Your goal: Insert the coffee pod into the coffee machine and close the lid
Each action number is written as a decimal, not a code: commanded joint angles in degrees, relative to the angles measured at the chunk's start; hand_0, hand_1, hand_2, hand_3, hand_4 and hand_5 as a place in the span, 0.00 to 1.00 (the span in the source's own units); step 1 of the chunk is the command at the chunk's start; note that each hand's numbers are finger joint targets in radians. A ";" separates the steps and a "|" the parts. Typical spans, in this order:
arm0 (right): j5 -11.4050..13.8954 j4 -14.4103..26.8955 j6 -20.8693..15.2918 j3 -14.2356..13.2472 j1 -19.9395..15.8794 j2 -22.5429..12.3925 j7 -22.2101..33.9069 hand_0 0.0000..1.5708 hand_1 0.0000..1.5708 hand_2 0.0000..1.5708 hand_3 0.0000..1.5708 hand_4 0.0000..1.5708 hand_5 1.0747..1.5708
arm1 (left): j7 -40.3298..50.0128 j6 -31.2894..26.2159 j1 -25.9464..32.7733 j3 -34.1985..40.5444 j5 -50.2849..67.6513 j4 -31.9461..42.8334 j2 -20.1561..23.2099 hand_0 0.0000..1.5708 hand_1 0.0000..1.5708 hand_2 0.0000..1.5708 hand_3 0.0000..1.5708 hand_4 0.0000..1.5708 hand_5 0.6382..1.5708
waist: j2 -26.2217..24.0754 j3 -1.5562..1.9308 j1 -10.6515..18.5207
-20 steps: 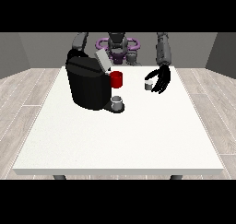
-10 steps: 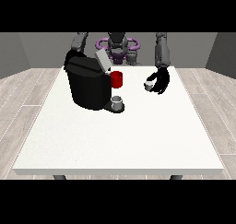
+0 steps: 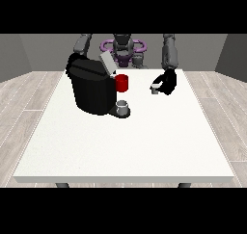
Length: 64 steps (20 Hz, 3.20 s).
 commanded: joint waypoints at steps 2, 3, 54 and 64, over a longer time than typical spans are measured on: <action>-0.97 4.03 1.92 -1.05 2.30 -0.67 -2.62 0.00 0.00 0.00 0.00 0.32 1.00 | -1.12 -6.71 -2.95 -1.33 0.56 -3.23 -0.47 0.94 0.94 0.94 0.90 0.40 1.00 | -3.68 -0.04 1.04; -0.06 1.65 1.06 -0.09 -1.01 -0.76 -0.96 0.00 0.00 0.00 0.00 0.31 1.00 | -4.71 -4.25 -4.27 0.82 1.32 -2.19 1.21 0.92 0.92 0.92 0.88 0.40 1.00 | -0.34 -0.08 0.15; -0.68 -5.83 1.82 1.45 -5.67 -0.99 2.28 0.00 0.00 0.00 0.00 0.32 1.00 | 6.88 -17.49 -33.84 8.41 1.00 -0.27 8.48 0.80 0.80 0.83 0.77 0.33 1.00 | 6.49 -0.06 -11.56; -0.22 -3.31 -0.82 -0.04 -6.01 -0.14 0.80 0.00 0.00 0.00 0.00 0.29 1.00 | 5.22 -18.23 -33.54 6.74 -0.05 -1.15 6.17 0.77 0.77 0.81 0.77 0.33 1.00 | 6.43 -0.05 -8.35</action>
